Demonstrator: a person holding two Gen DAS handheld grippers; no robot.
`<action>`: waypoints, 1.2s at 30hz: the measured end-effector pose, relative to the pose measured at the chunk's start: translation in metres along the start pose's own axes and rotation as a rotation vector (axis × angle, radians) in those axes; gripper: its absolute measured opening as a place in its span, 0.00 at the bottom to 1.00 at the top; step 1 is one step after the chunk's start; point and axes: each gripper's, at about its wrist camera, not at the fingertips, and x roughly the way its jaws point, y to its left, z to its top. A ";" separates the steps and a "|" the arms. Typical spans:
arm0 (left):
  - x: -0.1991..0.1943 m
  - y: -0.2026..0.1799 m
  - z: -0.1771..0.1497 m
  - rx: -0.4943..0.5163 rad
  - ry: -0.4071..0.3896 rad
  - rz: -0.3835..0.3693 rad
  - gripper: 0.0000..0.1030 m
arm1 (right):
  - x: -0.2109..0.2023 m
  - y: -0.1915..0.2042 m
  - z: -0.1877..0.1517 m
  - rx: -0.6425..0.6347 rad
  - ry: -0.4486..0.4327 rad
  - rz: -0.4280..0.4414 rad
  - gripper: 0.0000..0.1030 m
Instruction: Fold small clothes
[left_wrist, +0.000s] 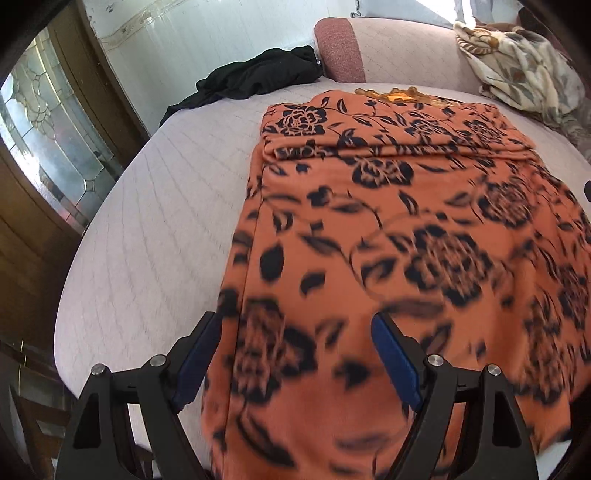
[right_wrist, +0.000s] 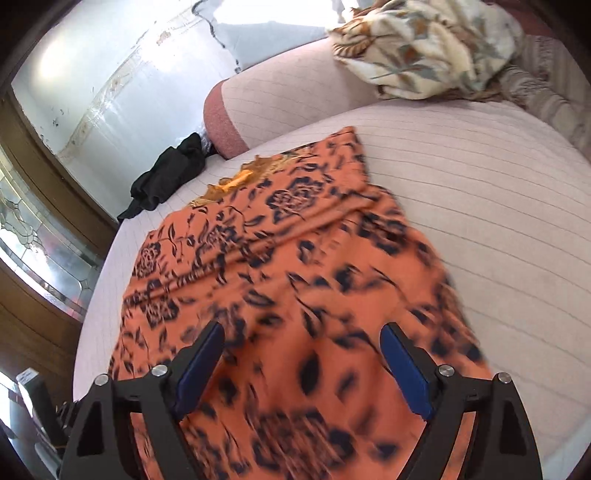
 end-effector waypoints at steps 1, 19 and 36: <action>-0.007 0.004 -0.010 -0.009 0.005 -0.008 0.81 | -0.010 -0.004 -0.006 0.000 -0.005 -0.008 0.86; -0.047 0.064 -0.076 -0.191 0.084 -0.026 0.81 | -0.107 -0.077 -0.045 0.107 -0.071 -0.066 0.86; -0.038 0.086 -0.086 -0.326 0.102 -0.038 0.81 | -0.088 -0.088 -0.064 0.107 0.012 -0.026 0.86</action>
